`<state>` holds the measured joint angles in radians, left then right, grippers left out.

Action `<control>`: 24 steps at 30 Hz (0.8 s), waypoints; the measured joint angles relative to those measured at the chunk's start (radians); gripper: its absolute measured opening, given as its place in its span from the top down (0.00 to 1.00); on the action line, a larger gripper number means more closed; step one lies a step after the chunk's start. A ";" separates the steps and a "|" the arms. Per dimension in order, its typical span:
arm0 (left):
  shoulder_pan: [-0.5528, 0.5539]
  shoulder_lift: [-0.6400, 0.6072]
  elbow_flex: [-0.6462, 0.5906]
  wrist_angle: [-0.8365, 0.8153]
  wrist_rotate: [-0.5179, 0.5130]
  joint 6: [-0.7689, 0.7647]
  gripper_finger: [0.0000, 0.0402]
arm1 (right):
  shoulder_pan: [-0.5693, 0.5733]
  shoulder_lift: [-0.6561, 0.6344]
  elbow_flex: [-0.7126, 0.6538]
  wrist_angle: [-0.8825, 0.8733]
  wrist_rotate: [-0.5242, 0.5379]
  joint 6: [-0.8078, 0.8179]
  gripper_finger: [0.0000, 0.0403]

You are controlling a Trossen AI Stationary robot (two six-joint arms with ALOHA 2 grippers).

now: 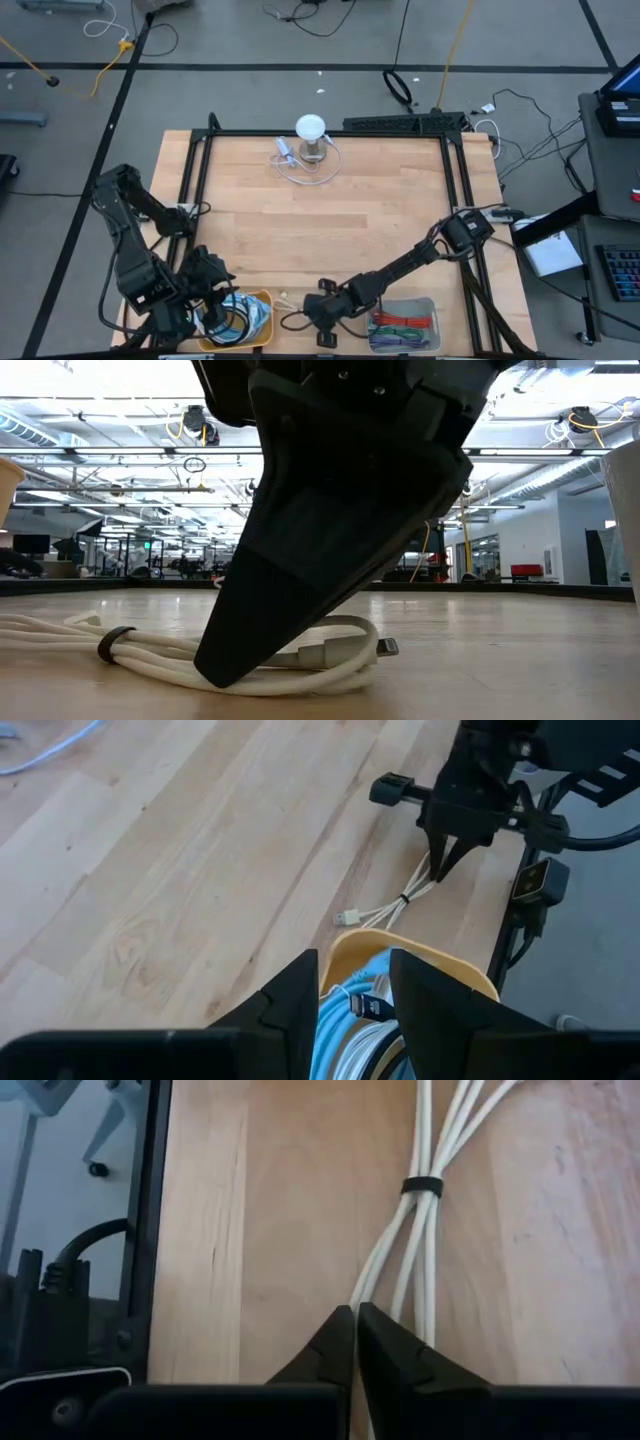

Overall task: Pick & Place USB Port
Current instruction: Put the brown charger cable into the gray bin

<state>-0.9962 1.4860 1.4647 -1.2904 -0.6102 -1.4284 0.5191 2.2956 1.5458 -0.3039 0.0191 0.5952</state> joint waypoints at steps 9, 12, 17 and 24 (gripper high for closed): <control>0.000 0.000 0.000 -0.030 -0.001 -0.025 0.68 | 0.031 -0.086 -0.003 -0.113 0.256 0.036 1.00; 0.000 0.000 0.000 -0.047 -0.001 -0.036 0.68 | 0.027 -0.141 -0.009 -0.198 0.366 0.011 1.00; 0.000 0.000 0.000 -0.050 -0.021 -0.041 0.68 | 0.013 -0.200 -0.009 -0.307 0.453 -0.033 1.00; 0.004 0.000 0.000 -0.047 -0.024 -0.042 0.68 | 0.009 -0.219 -0.008 -0.261 0.408 -0.080 1.00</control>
<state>-0.9920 1.4857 1.4647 -1.3376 -0.6338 -1.4700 0.5285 2.0770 1.5380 -0.5647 0.4266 0.5148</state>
